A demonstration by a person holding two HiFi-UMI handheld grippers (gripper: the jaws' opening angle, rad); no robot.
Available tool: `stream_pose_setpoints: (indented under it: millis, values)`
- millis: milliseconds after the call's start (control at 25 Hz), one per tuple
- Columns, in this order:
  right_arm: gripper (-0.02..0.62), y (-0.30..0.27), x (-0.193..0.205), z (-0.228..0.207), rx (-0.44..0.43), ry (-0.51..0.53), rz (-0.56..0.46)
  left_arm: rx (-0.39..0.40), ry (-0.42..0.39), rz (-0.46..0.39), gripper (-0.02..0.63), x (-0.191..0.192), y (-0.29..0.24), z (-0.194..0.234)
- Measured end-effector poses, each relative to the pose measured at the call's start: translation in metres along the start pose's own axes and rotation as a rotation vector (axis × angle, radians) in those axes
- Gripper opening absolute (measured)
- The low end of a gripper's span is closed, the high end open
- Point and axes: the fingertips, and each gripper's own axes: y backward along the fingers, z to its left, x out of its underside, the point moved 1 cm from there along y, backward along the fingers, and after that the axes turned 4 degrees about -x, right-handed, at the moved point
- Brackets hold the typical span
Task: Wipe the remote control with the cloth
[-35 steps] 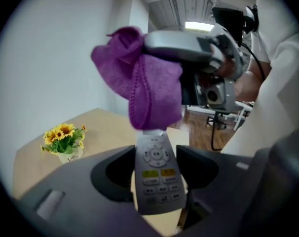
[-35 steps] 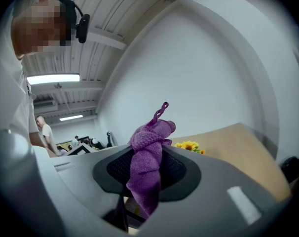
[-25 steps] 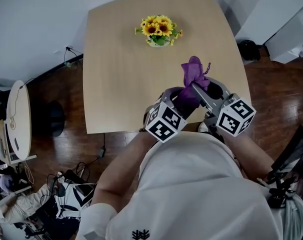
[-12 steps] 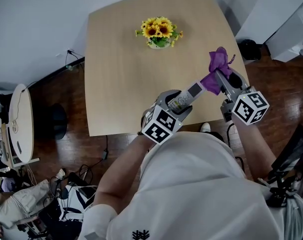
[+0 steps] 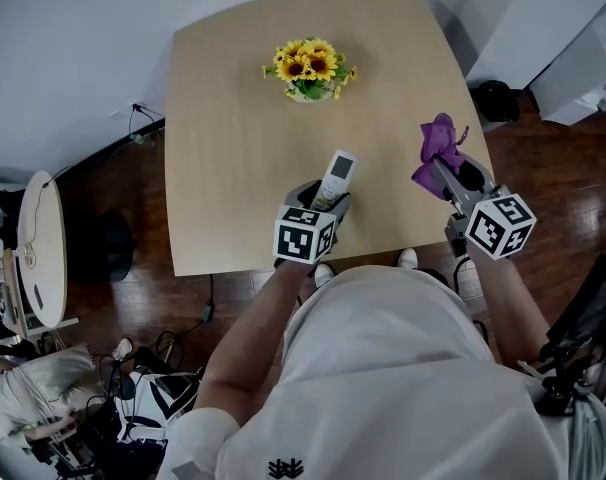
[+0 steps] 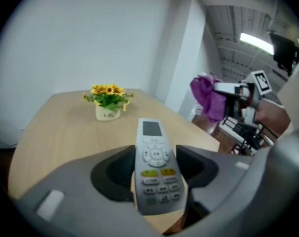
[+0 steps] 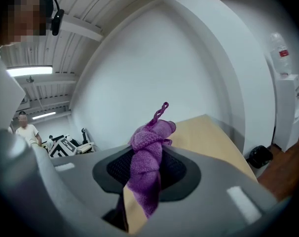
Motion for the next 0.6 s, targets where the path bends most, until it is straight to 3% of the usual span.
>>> stream_pose_setpoints:
  millis: [280, 480, 600]
  values:
    - [0.124, 0.008, 0.031, 0.002, -0.075, 0.018, 0.134, -0.236, 0.282, 0.081, 0.276, 0.047, -0.048, 0.067]
    - [0.124, 0.028, 0.04, -0.015, -0.097, 0.016, 0.193, -0.291, 0.428, 0.134, 0.276, 0.073, -0.09, 0.069]
    - [0.124, 0.038, 0.042, -0.021, -0.09, 0.023, 0.208, -0.314, 0.458, 0.156, 0.276, 0.083, -0.1, 0.068]
